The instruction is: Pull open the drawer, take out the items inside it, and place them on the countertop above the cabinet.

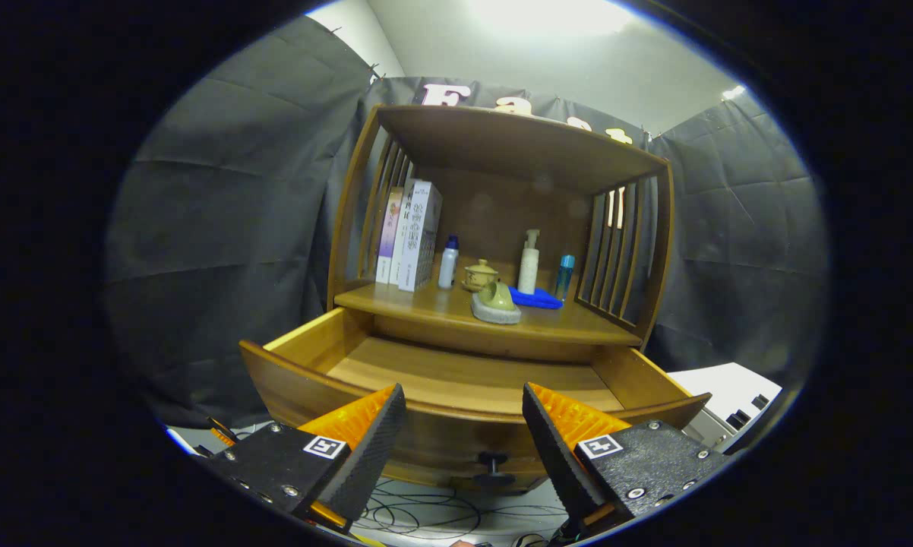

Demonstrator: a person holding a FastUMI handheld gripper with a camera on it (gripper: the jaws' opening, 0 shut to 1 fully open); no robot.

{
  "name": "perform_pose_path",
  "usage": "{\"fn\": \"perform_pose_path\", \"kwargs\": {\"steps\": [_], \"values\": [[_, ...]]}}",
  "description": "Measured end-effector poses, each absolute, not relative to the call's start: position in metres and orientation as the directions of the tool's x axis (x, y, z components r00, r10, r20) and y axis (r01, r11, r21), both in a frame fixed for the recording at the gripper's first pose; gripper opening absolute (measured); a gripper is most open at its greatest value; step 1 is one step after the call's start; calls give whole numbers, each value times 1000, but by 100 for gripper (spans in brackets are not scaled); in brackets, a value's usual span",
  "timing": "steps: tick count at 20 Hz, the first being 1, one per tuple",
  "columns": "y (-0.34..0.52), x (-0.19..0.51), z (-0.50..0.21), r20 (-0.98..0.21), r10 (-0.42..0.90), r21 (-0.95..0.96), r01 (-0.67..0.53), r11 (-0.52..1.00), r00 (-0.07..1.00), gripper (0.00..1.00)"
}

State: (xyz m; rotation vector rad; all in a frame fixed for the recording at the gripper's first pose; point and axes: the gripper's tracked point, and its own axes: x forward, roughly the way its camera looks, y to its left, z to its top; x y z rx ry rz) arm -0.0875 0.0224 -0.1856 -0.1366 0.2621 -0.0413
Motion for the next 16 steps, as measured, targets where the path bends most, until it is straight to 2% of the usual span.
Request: {"fn": "perform_pose_path", "kwargs": {"steps": [6,16], "values": [[21,-90,-213,-279,-71,-85,49,995,958,95],[15,-75,-221,-249,-84,47,98,994,965,95]]}}
